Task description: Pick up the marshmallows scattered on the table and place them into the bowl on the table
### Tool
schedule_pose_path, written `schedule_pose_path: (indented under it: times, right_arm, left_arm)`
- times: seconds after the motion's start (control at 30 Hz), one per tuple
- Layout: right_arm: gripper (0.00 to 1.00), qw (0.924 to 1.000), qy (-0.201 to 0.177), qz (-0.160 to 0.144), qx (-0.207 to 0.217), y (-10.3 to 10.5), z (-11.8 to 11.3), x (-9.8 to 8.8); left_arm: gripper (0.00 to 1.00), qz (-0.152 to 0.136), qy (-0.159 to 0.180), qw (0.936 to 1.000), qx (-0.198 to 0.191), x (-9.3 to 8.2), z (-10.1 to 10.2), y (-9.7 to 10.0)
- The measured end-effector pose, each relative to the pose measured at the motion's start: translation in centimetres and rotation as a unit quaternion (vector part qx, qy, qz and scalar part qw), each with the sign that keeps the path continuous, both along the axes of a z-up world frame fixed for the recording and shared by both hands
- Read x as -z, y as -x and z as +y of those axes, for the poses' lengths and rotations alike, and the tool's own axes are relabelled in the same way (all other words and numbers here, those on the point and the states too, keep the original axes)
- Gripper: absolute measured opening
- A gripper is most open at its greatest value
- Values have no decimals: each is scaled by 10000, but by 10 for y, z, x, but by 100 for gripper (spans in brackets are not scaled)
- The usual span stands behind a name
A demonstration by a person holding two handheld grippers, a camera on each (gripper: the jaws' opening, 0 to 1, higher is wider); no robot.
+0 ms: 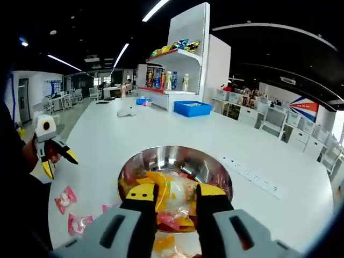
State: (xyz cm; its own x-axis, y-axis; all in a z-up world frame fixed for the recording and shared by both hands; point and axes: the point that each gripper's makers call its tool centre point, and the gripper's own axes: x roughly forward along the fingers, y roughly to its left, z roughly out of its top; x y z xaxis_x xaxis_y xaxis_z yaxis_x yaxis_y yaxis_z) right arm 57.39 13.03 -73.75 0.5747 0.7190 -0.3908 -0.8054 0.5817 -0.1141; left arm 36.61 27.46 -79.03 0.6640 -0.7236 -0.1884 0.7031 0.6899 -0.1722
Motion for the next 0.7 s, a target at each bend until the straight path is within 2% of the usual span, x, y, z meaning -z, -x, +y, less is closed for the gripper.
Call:
schedule_pose_path:
  times: [0.27,0.7]
  right_arm:
    - [28,9999,101,-64,82,-8,9,-1]
    - [28,9995,231,5,193,-21,18,12]
  left_arm:
    - [52,15,-7,10000,39,2,-3,0]
    - [52,28,-10,10000,60,2,-3,2]
